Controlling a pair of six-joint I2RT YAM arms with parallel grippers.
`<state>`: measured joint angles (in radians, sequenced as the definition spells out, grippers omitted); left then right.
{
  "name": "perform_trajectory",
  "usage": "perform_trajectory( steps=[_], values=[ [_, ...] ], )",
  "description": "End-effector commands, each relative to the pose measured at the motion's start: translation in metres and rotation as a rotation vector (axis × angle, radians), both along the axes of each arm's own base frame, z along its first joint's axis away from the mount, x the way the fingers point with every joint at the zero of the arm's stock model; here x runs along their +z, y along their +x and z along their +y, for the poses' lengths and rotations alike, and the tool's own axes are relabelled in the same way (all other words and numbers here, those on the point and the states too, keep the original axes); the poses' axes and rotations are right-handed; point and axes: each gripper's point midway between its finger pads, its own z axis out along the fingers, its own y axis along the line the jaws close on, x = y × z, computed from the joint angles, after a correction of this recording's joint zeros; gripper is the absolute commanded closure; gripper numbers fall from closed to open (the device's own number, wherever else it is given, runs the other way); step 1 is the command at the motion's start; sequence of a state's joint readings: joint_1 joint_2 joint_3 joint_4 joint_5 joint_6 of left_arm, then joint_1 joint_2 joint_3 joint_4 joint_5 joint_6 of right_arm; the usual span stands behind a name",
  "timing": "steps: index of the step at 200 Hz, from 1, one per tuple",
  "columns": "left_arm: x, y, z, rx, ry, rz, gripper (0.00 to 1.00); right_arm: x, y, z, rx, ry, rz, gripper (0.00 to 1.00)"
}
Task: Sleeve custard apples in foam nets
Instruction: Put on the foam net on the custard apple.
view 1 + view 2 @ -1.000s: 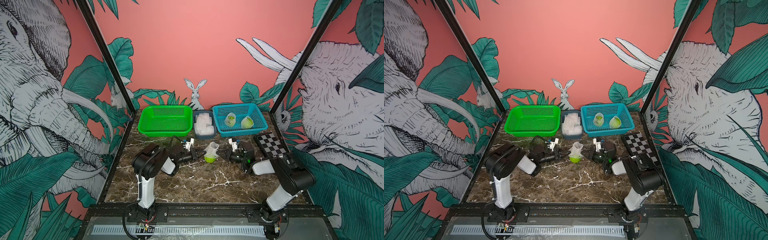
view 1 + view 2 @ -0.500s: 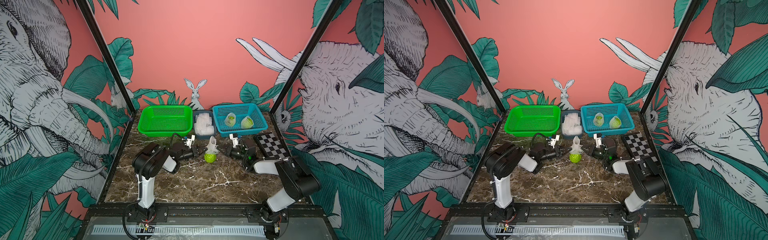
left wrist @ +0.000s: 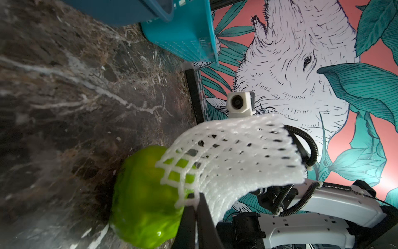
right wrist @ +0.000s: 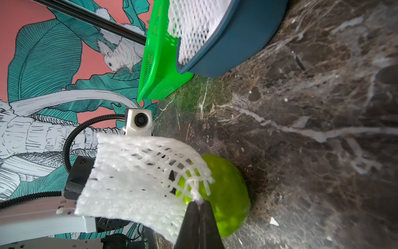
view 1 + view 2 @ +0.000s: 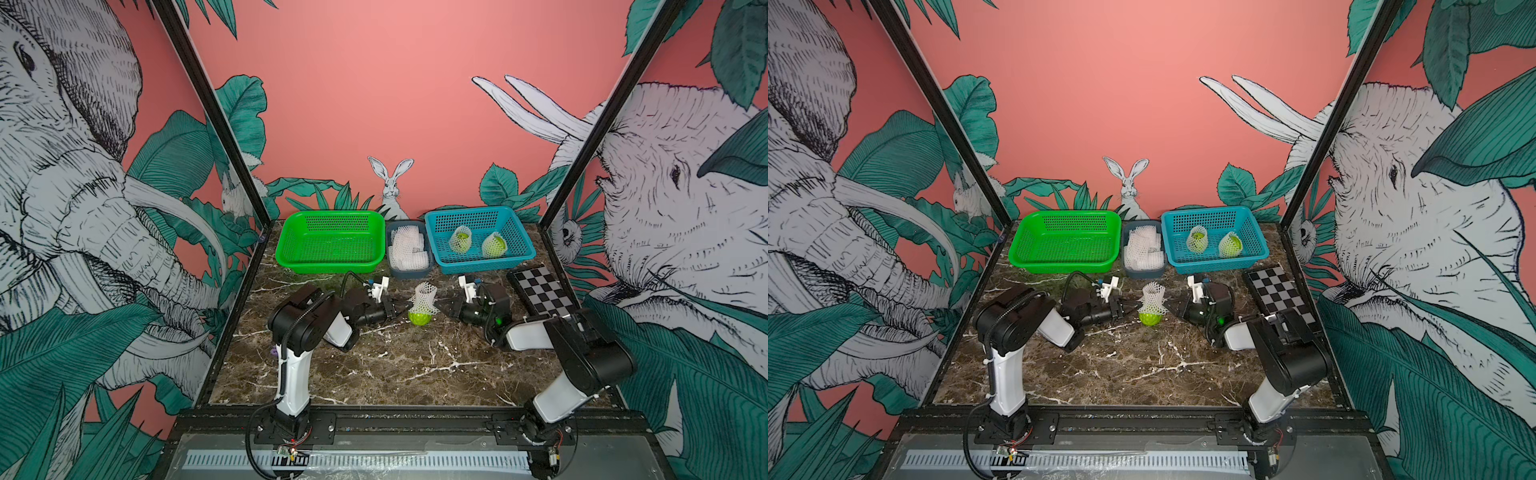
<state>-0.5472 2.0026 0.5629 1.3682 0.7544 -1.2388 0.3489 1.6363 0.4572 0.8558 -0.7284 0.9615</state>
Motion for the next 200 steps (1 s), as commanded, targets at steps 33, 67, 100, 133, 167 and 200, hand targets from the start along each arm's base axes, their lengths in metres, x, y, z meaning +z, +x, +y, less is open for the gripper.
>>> perform_trajectory(
  steps=[33,67,100,133,167,200],
  values=[
    [0.017,-0.008,0.004,-0.010,-0.033,-0.021,1.00,0.004,-0.006,0.000,0.012,0.033,-0.019,1.00],
    [0.019,-0.008,0.005,-0.005,-0.045,0.007,1.00,0.007,-0.007,0.003,0.014,0.085,0.010,1.00],
    [0.028,-0.008,0.004,-0.005,-0.069,0.033,1.00,0.011,-0.005,0.008,0.019,0.140,0.074,1.00],
    [0.029,-0.007,0.003,-0.005,-0.079,0.064,1.00,0.006,-0.006,0.008,0.014,0.143,0.144,1.00],
    [0.021,-0.009,0.005,0.002,-0.076,0.113,1.00,-0.006,-0.010,0.006,0.010,0.111,0.223,1.00],
    [0.031,-0.009,0.002,-0.014,-0.101,0.135,1.00,-0.006,-0.010,0.005,0.012,0.074,0.262,1.00]
  ],
)
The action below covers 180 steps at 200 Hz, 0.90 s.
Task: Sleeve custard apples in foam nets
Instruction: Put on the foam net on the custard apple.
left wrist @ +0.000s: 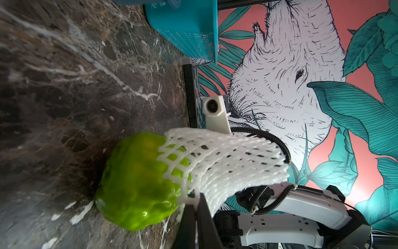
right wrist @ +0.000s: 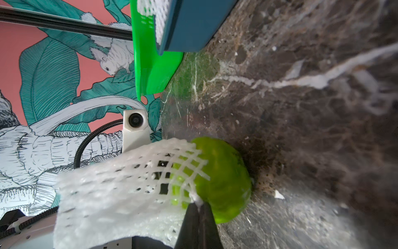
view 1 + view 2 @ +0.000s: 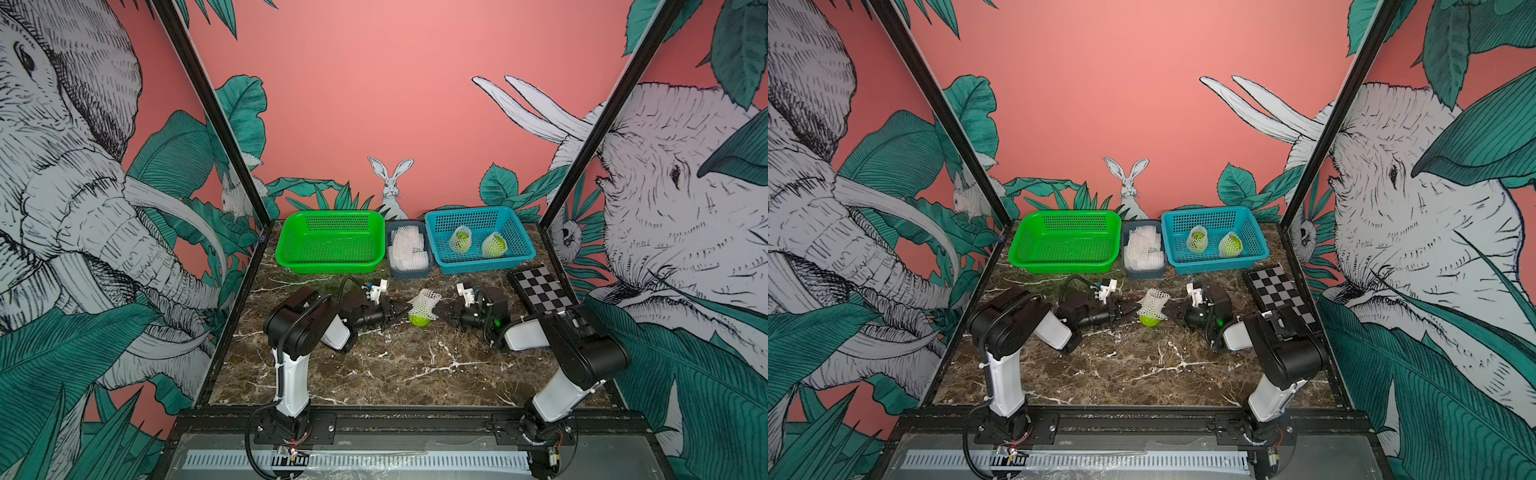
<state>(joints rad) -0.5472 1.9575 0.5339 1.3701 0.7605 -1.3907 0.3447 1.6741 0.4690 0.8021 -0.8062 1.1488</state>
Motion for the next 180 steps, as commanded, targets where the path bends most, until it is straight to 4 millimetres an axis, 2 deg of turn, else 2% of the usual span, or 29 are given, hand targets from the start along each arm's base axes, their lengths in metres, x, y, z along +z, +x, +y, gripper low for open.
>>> perform_trajectory(
  steps=[1,34,65,98,124,180],
  values=[
    [0.021,-0.002,-0.001,-0.020,-0.054,0.004,1.00,0.009,0.002,0.001,0.011,-0.007,0.017,1.00],
    [0.011,-0.002,-0.001,-0.011,-0.046,0.047,1.00,0.007,0.004,0.000,0.007,-0.026,0.050,1.00],
    [0.011,-0.003,-0.001,-0.022,-0.044,0.037,1.00,0.003,0.005,-0.003,0.000,-0.046,0.041,1.00],
    [-0.011,-0.005,0.000,-0.020,-0.009,0.064,1.00,0.002,0.009,-0.004,-0.003,-0.076,0.007,1.00],
    [-0.019,-0.003,0.000,-0.018,0.005,0.064,1.00,0.003,0.012,-0.007,-0.007,-0.109,-0.018,1.00],
    [-0.024,0.001,-0.003,-0.019,0.010,0.063,1.00,-0.008,0.019,-0.008,-0.017,-0.141,-0.014,1.00]
  ],
)
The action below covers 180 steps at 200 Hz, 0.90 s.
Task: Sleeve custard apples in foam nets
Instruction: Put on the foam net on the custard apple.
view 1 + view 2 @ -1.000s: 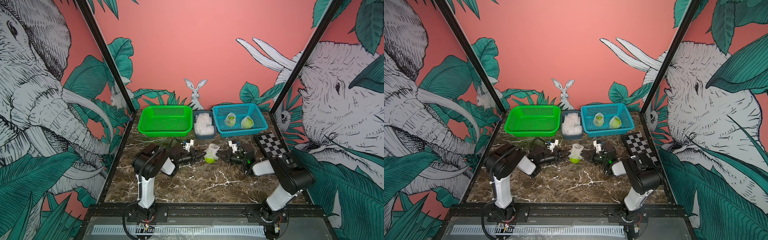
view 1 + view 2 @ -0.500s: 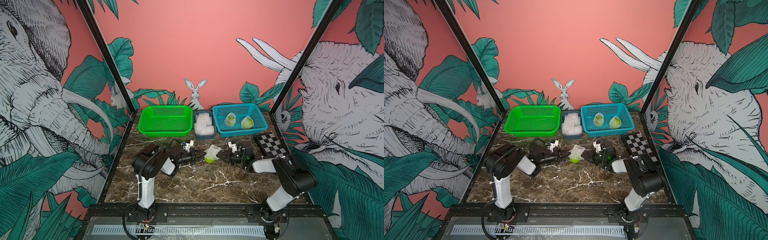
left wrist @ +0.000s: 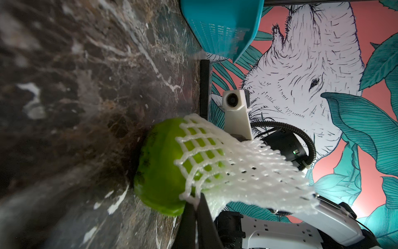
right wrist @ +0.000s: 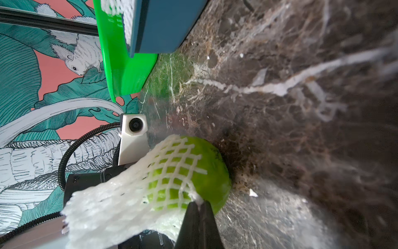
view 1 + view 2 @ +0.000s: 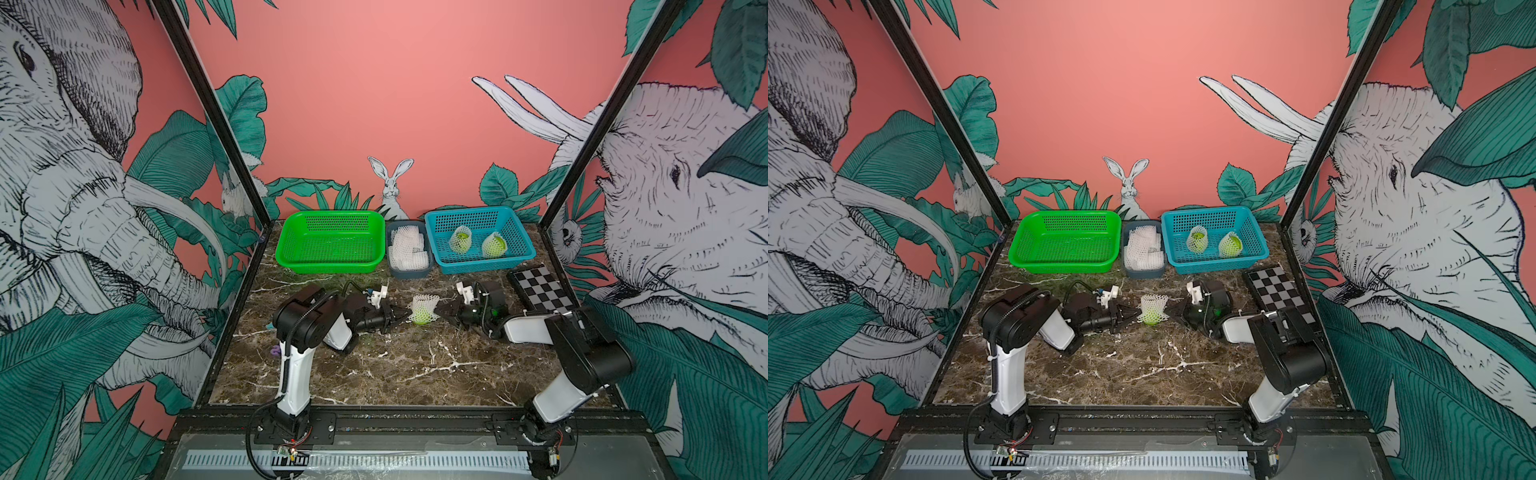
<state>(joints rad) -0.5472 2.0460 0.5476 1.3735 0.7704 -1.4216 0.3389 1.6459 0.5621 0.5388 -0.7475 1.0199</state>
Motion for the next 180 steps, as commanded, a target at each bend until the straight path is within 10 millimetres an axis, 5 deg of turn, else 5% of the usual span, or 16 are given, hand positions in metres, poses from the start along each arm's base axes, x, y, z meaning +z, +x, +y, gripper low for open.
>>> perform_trajectory(
  steps=[1,180],
  values=[
    [0.005,0.002,-0.002,-0.013,-0.018,-0.028,1.00,-0.001,0.009,-0.002,-0.011,-0.018,-0.027,1.00],
    [-0.022,0.000,-0.008,-0.024,0.023,-0.009,1.00,-0.026,0.016,-0.005,-0.014,-0.116,-0.044,1.00]
  ],
)
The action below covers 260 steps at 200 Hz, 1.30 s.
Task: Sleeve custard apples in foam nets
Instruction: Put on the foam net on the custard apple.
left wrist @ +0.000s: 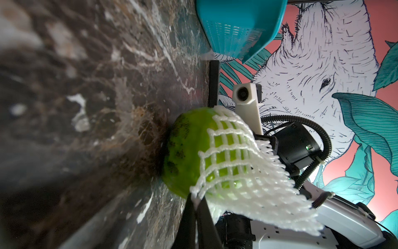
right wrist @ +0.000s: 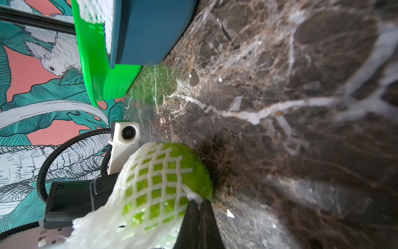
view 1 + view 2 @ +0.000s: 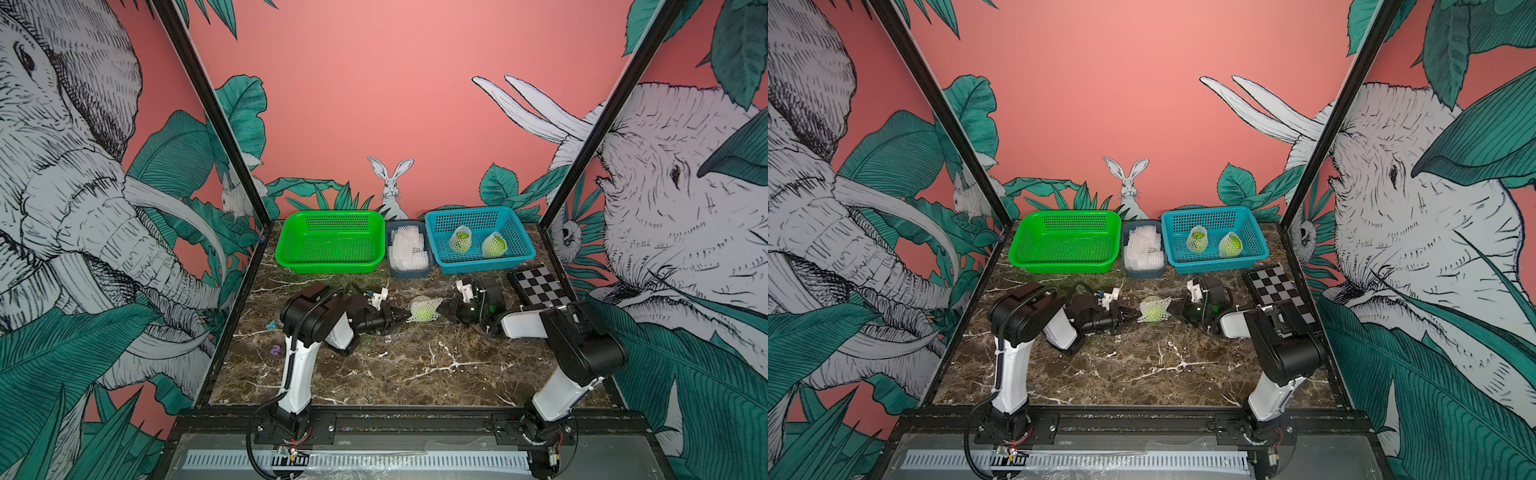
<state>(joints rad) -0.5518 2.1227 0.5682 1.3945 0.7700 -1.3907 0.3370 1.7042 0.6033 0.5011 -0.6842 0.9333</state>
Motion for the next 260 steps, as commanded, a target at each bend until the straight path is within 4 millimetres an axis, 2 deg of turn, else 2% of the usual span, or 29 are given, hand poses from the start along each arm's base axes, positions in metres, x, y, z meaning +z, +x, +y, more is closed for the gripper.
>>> perform_trajectory(
  steps=[1,50,111,169,224,260],
  values=[
    [-0.002,-0.001,-0.006,-0.016,-0.003,-0.010,1.00,-0.008,0.003,0.000,-0.004,-0.028,-0.013,1.00],
    [-0.007,-0.001,-0.009,-0.015,0.003,-0.001,1.00,-0.009,0.006,0.014,0.010,-0.031,-0.040,1.00],
    [-0.018,0.003,-0.009,0.005,0.020,0.013,1.00,-0.010,0.011,0.012,-0.016,-0.054,-0.063,1.00],
    [-0.008,0.007,-0.007,0.029,0.014,-0.011,1.00,0.007,0.017,0.013,-0.023,-0.048,-0.109,1.00],
    [0.003,0.007,-0.002,0.055,0.004,-0.020,1.00,0.007,-0.002,0.010,0.011,-0.053,-0.066,1.00],
    [0.012,0.018,-0.004,0.065,-0.020,-0.028,1.00,0.021,0.005,0.013,0.003,-0.026,-0.093,0.99]
  ],
)
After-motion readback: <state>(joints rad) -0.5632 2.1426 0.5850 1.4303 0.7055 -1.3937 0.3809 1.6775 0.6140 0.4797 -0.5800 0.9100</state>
